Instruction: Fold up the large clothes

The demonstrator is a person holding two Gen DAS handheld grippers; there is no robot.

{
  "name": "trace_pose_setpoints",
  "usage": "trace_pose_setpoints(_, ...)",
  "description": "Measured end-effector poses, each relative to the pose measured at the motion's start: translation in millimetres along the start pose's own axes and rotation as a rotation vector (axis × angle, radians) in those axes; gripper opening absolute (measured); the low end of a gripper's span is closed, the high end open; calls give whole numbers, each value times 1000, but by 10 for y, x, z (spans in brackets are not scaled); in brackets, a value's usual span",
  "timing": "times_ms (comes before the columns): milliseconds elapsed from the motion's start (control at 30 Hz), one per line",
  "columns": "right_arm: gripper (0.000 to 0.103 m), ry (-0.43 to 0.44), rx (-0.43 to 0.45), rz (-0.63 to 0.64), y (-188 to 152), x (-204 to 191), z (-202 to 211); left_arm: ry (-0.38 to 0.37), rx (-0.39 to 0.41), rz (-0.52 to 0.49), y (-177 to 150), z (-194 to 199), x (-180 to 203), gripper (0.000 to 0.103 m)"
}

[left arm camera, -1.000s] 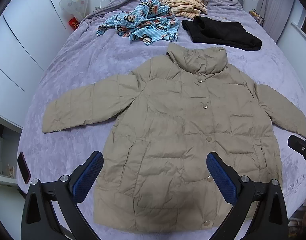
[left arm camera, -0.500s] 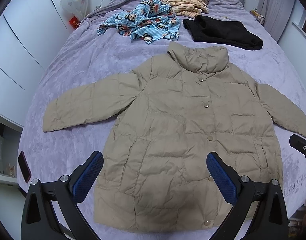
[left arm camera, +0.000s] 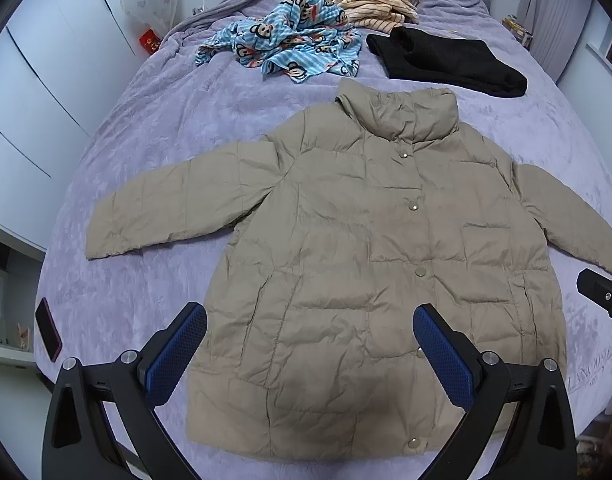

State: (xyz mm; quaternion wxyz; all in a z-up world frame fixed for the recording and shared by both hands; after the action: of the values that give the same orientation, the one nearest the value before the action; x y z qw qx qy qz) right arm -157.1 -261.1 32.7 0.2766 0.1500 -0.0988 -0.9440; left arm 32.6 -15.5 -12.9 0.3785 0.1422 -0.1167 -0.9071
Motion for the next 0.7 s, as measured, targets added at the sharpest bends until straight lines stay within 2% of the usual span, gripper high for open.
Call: trace_pose_setpoints(700, 103, 4, -1, -4, -13, 27, -6, -8, -7, 5, 13, 38, 30, 103)
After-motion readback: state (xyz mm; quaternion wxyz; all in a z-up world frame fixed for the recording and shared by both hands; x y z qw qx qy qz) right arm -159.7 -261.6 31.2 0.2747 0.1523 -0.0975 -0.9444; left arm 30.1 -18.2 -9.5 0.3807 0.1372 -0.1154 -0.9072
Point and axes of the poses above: each gripper's, at about its wrist camera, not at the fingertips, and z roughly against the way its jaws point, x to its right, y to its top, the point moved 2 cm from there along -z, roughly the way its jaws point, and after that the axes turned 15 degrees about -z, right-handed, at the moved point
